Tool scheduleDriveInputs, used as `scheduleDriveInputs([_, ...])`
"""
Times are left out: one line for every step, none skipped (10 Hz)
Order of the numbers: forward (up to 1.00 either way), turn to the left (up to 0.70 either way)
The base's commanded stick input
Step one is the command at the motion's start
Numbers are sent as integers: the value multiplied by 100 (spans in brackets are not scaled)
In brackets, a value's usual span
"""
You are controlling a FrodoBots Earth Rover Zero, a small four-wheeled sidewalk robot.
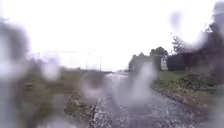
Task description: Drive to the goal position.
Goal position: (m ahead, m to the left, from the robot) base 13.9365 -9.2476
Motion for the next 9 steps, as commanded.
scheduleDriveInputs([85, 0])
scheduleDriveInputs([85, 0])
scheduleDriveInputs([85, 0])
scheduleDriveInputs([85, 0])
scheduleDriveInputs([85, 0])
scheduleDriveInputs([85, 0])
scheduleDriveInputs([85, 0])
scheduleDriveInputs([85, 0])
scheduleDriveInputs([85, -11])
